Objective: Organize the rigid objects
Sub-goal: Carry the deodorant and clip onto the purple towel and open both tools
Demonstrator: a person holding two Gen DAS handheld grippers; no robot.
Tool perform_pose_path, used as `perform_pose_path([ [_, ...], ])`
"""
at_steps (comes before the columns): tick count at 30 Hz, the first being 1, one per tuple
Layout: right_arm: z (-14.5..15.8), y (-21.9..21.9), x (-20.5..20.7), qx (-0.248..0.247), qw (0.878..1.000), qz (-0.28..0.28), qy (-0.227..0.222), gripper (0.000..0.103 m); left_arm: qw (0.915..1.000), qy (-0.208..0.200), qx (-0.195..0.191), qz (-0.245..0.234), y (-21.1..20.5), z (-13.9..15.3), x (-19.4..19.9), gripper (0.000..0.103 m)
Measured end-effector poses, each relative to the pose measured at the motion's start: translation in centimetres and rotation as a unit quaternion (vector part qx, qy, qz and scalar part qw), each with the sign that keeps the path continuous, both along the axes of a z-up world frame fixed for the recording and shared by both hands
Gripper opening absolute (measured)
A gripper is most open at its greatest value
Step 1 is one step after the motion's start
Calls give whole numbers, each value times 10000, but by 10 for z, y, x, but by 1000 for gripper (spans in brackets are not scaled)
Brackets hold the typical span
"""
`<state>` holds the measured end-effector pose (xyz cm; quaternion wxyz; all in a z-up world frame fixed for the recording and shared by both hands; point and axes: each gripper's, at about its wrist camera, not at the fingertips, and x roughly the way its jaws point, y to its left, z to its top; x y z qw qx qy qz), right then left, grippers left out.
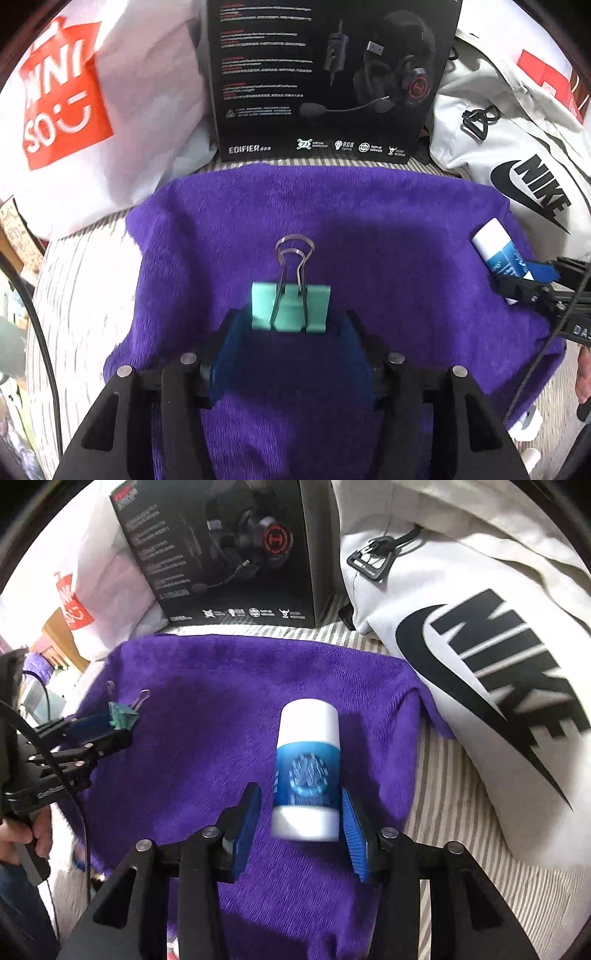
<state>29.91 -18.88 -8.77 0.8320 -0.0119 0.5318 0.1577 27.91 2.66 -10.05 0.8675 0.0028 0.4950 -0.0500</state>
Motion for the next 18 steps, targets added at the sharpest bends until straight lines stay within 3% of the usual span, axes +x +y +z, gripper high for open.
perform_pose_path([
  [4,22,-4,-31,-1,9998,-1,-197,46,9999,-159,-41,-29,4,18,-25,52],
  [7,36,-5,-55,-56,9991,-87,-402,58,9997,-228,-3,-68,6,30,-48,52],
  [18,48,-22,-131,22,9983,-341,-463,59,9989,-411,-217,-61,15,42,-126,53],
])
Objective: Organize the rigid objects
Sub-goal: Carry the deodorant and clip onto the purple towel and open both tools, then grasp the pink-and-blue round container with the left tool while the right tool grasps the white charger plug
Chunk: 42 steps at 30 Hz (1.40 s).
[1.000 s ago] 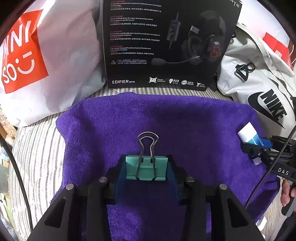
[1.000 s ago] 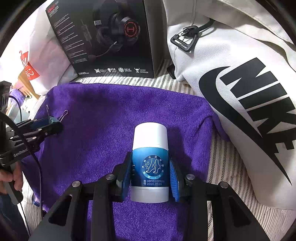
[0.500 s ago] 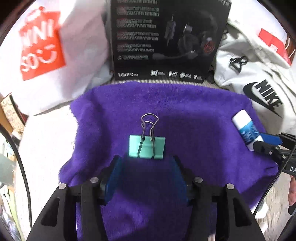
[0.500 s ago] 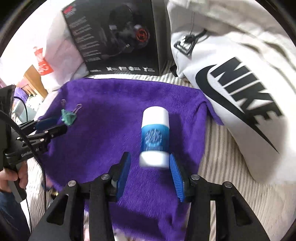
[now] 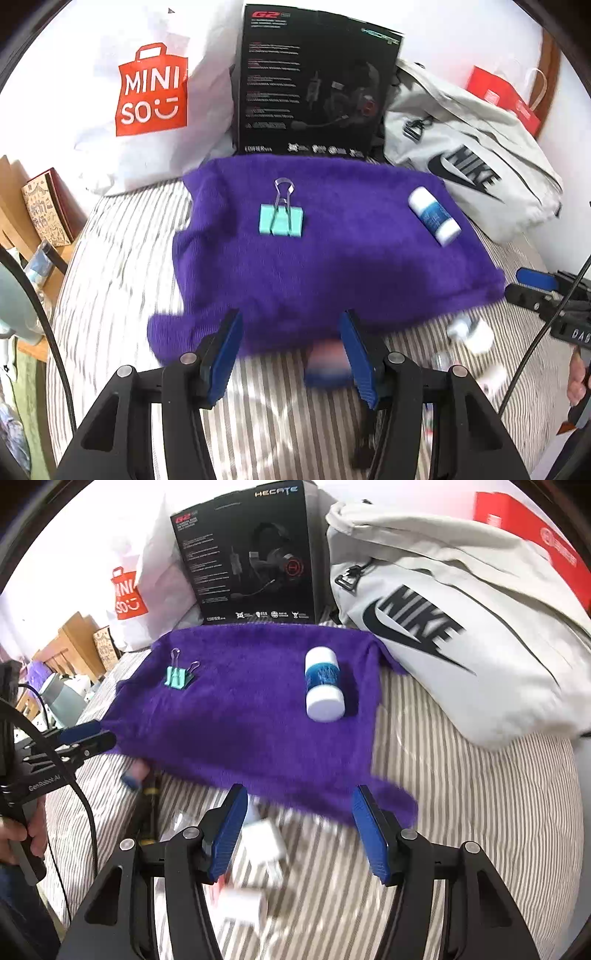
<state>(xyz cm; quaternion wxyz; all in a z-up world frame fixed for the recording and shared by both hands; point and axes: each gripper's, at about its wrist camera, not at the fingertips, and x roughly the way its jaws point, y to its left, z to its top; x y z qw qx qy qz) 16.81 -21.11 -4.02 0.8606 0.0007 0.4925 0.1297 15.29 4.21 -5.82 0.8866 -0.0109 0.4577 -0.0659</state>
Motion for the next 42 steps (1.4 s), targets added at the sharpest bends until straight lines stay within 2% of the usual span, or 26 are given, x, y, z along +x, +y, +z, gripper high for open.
perform_pose_path([
  [5,1,-15,-29,267,9995,-136,45,59,9995,95,-238,-177,-1,-13,-18,52],
  [10,-5,-23,-52,432,9986,-243,180,59,9981,210,-493,-291,-5,-31,-14,52],
  [14,-10,-30,-65,506,9977,-357,259,59,9982,307,-440,-269,-7,-42,-6,52],
  [18,-14,-28,-73,546,9975,-314,313,59,9993,310,-139,-136,1,-49,-6,52],
  [19,-14,-26,-74,526,9977,-301,312,59,9993,304,-176,-141,5,-48,-7,52],
  [21,-16,-22,-73,545,9977,-248,308,59,9991,305,-232,-176,7,-47,-6,52],
  [27,-25,-11,-66,452,9983,-128,358,59,9990,275,-37,-345,-5,-48,0,51],
  [30,-29,-8,-60,379,9986,-131,337,59,9987,241,167,-422,-13,-49,0,36],
  [33,-34,-4,-49,267,9992,-108,271,59,9980,198,372,-468,-17,-50,-1,35],
  [37,-42,3,-33,140,9995,20,276,59,9986,162,257,-438,-13,-51,-3,35],
  [42,-51,19,-20,-100,9991,328,240,58,9985,160,319,-416,-15,-51,-3,35],
])
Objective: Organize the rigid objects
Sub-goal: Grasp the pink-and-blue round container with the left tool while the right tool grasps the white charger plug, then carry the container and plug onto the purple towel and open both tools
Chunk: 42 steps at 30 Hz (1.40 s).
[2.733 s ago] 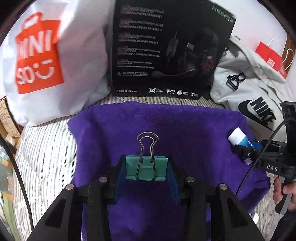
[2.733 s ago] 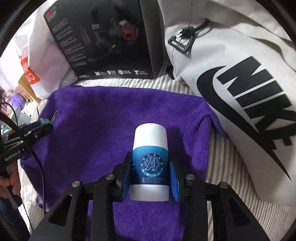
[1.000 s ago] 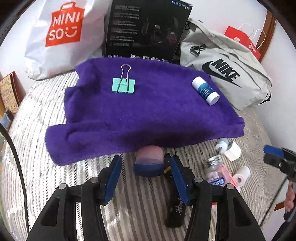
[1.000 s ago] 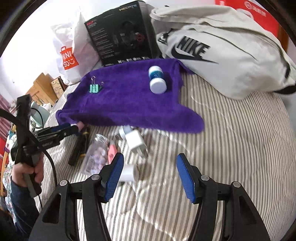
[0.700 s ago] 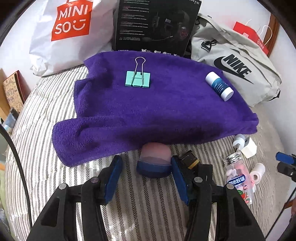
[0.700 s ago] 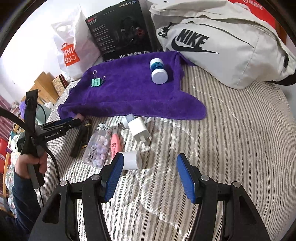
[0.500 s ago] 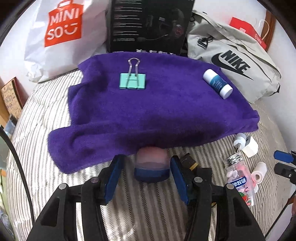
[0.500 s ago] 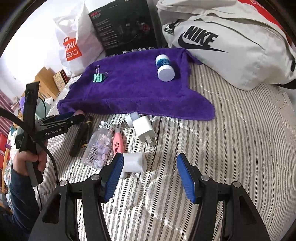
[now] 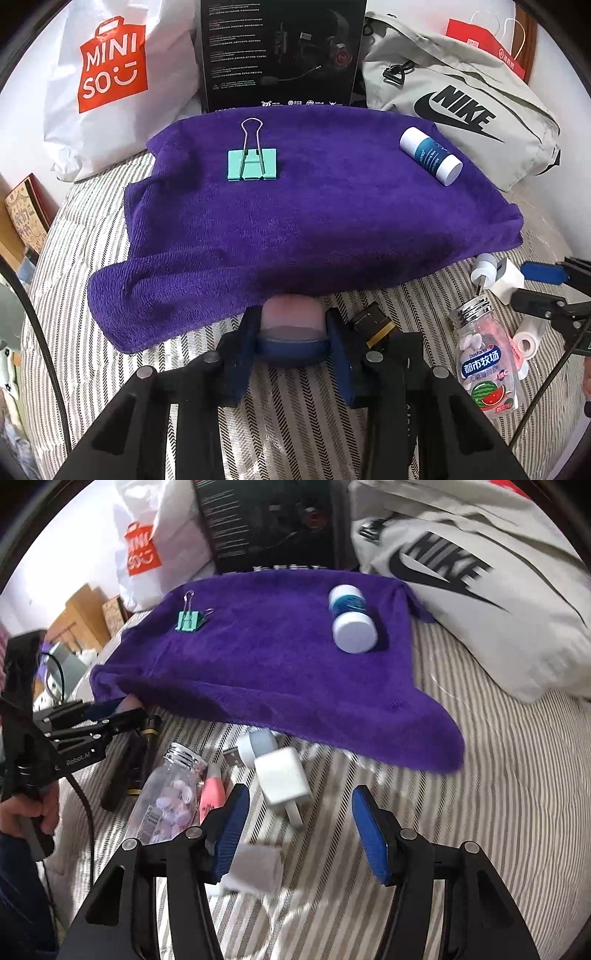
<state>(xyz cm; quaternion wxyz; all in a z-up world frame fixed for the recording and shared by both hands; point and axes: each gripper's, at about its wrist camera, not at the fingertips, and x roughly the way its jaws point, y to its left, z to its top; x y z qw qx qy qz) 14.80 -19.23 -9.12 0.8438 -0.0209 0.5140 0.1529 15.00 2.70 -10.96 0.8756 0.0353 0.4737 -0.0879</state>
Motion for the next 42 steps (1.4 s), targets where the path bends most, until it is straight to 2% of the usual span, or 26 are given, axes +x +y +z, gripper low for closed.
perform_pose_path([
  [1,-2,3,2,-33,10000,71,-7,57,10000,1,-1,8,0,0,0,35],
  [3,-6,9,4,-77,9997,239,9,47,10000,-1,-37,21,0,0,0,35],
  [4,-9,12,5,-123,9994,321,21,38,10000,0,-41,21,1,0,0,35],
  [10,-10,21,5,-456,9974,527,-189,31,10000,10,-28,6,1,-1,1,35],
  [17,-4,-3,-4,-418,9986,297,-101,30,10000,78,-35,-26,2,1,-1,35],
  [24,-8,-10,-7,-427,9988,247,-55,30,10000,-30,77,-2,-3,-1,1,35],
  [31,2,-16,-7,-272,9994,226,-57,30,9998,59,-172,39,7,2,-3,35],
  [42,11,-19,-3,-5,9997,224,-47,30,9996,-22,-256,92,15,18,-13,35],
])
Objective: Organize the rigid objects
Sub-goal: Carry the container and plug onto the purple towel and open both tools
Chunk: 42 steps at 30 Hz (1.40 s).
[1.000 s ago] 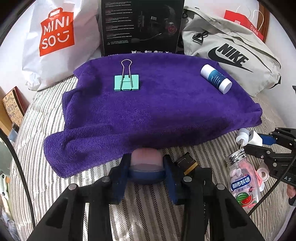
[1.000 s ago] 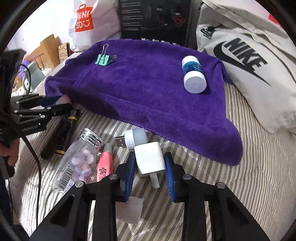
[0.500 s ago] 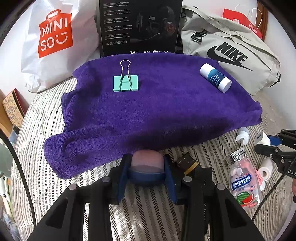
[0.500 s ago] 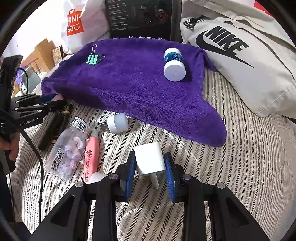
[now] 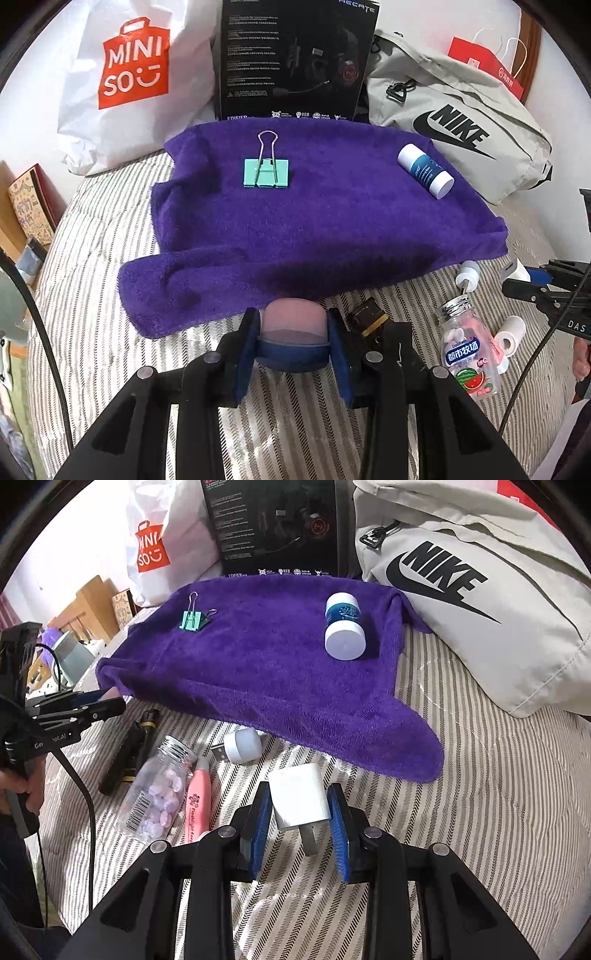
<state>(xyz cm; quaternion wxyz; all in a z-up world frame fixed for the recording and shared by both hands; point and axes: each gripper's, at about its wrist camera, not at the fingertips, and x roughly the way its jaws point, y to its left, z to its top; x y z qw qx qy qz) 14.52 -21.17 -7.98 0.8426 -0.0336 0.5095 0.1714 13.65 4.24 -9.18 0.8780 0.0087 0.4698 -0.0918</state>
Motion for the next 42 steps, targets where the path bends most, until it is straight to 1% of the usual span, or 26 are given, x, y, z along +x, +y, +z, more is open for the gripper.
perform_pose_path([
  [3,5,0,2,94,10000,17,-25,30,10000,-19,-45,72,5,4,-4,35],
  [7,12,2,6,167,9998,44,-102,30,9996,-87,-202,197,15,12,-6,35],
  [12,22,5,16,208,9996,90,-164,30,9994,-151,-161,257,19,22,-3,35],
  [18,28,7,39,167,9996,74,-196,30,9994,-195,-123,246,19,33,14,35],
  [24,22,10,73,-43,9999,37,-127,30,9994,-252,-83,210,19,43,42,35],
  [27,14,16,90,-241,9996,99,-50,30,9995,-231,-85,204,19,41,56,35],
  [29,7,19,98,-289,9995,147,30,30,9996,-179,-104,207,17,36,67,35],
  [34,-12,25,112,-458,9985,233,202,30,9997,-14,-102,199,14,18,89,35],
  [42,-19,32,118,-669,9968,404,161,30,9997,140,-68,183,12,4,112,35],
])
